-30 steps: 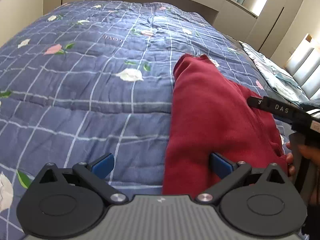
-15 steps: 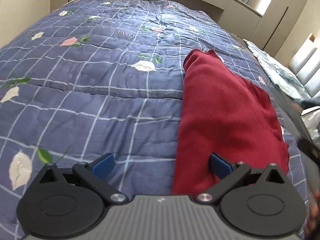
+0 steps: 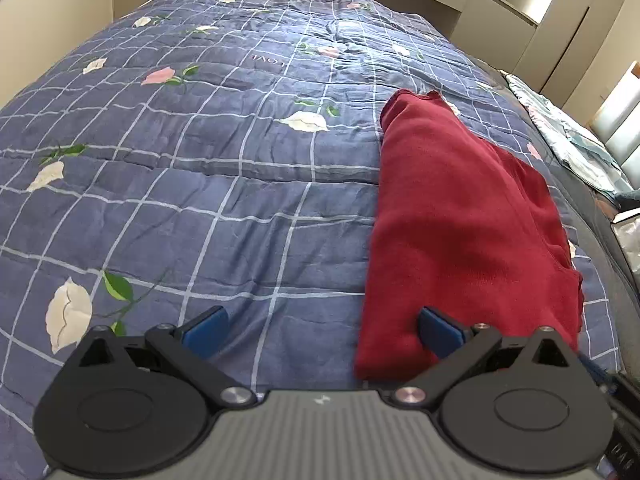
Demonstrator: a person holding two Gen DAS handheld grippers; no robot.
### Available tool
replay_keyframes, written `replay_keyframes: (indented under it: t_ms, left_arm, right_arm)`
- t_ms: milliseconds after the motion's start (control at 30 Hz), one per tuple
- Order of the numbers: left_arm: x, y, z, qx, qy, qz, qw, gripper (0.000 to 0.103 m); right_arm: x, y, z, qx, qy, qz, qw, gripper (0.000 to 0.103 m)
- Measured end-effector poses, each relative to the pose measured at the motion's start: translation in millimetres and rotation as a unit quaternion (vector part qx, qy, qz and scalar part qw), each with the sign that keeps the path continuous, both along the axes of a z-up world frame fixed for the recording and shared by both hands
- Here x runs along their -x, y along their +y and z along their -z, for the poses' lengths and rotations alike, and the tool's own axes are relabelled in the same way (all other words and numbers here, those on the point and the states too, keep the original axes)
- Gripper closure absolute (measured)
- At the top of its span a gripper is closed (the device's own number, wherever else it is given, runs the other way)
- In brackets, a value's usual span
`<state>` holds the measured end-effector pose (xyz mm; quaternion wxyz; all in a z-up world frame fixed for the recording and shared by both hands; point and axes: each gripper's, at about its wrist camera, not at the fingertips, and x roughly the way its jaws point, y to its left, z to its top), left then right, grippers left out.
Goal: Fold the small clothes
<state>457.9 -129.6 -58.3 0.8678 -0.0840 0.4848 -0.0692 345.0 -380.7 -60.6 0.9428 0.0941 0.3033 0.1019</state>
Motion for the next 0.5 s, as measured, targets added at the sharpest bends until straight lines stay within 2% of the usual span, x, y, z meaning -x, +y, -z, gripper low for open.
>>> replay_keyframes:
  t_ms: [167,233,333,367,433,500]
  left_arm:
    - [2,-4,-5,-0.005,-0.013,0.023,0.9996,0.000]
    - [0,-6,-1,-0.013,-0.010,0.034,0.9993,0.000]
    - [-2,-7,6,-0.024,-0.005,0.042,0.9988,0.000]
    - [-1,-7,6,-0.025,-0.007,0.045,0.9987,0.000]
    - [-1,-6,3,-0.028,-0.014,0.049,0.9983,0.000]
    - [-4,-6,-2,-0.028,-0.030,0.062,0.9973,0.000]
  right_arm:
    - [16,-5,-13,0.040,-0.026,0.016,0.999,0.095]
    - [17,-2,-3,0.054,-0.009,0.011,0.998,0.095]
    - [15,-3,14,0.045,0.016,0.013,0.999,0.093]
    - [17,-4,14,0.041,0.013,0.018,0.999,0.088]
    - [23,-11,9,0.031,-0.002,0.029,0.999,0.069]
    - [29,-19,2,0.026,-0.030,0.040,0.998,0.024]
